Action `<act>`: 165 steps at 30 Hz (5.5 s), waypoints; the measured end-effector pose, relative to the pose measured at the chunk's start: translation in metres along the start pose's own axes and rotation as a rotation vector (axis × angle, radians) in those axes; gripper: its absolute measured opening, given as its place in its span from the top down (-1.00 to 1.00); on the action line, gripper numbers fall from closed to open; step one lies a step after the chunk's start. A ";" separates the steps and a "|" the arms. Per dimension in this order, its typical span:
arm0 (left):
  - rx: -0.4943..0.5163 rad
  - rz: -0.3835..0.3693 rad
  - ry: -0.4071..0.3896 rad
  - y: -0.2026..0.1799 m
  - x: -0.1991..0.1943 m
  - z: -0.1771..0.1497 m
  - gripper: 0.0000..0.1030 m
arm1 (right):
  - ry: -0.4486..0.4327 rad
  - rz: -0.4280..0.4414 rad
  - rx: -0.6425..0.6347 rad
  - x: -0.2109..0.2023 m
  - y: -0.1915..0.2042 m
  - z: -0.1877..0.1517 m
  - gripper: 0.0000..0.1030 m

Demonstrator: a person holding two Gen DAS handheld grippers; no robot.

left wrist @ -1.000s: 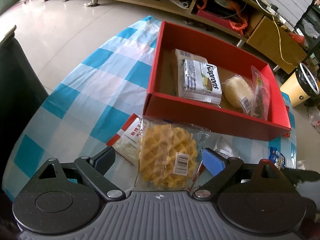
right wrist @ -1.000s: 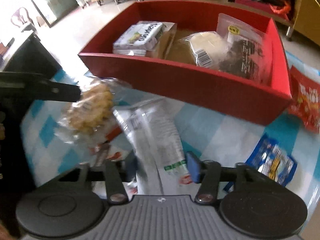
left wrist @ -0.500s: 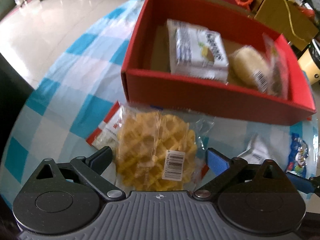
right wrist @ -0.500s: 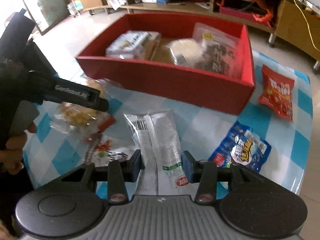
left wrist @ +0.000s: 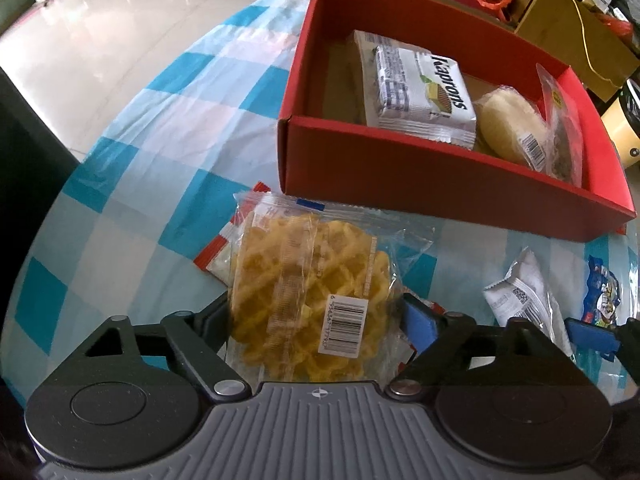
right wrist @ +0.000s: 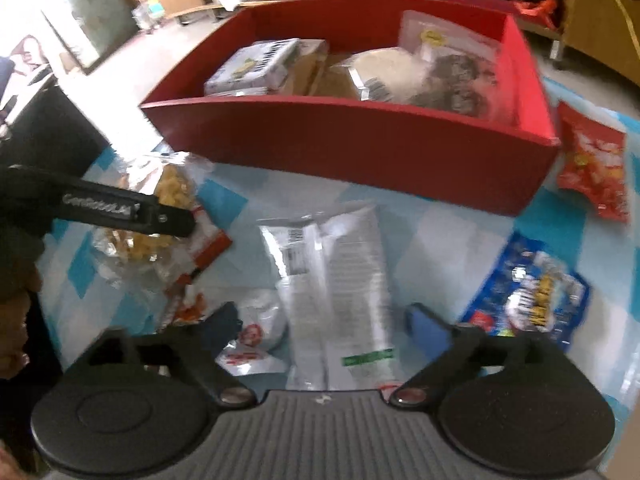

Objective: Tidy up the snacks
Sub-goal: 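Grasp the yellow waffle pack with the left tool while the right tool grasps the long white snack bag, then carry the waffle pack and white bag with both tools over the red box, then lower both packs into the red box and open both tools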

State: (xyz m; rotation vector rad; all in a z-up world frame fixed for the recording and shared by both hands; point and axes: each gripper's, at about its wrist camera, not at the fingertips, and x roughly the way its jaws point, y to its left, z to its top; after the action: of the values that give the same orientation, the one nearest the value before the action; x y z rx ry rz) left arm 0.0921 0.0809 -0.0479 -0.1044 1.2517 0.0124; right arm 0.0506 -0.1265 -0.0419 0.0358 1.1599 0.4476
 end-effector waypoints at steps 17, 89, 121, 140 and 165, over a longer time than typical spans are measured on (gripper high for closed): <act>0.028 0.004 0.008 -0.006 0.002 0.003 -0.67 | -0.022 -0.084 0.024 -0.011 -0.006 -0.001 0.07; 0.052 -0.158 -0.118 -0.028 -0.060 -0.004 -0.59 | -0.211 -0.063 0.042 -0.068 -0.008 0.009 0.18; 0.104 -0.113 -0.265 -0.062 -0.078 0.043 -0.59 | -0.375 -0.052 0.098 -0.085 -0.015 0.071 0.18; 0.110 -0.075 -0.277 -0.073 -0.064 0.077 -0.59 | -0.383 -0.077 0.125 -0.071 -0.028 0.103 0.18; 0.092 -0.024 -0.236 -0.077 -0.033 0.104 -0.59 | -0.320 -0.131 0.137 -0.036 -0.047 0.128 0.18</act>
State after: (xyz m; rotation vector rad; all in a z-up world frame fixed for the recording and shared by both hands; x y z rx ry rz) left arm 0.1848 0.0151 0.0212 -0.0368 1.0135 -0.0523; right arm 0.1680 -0.1568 0.0298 0.1445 0.8697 0.2344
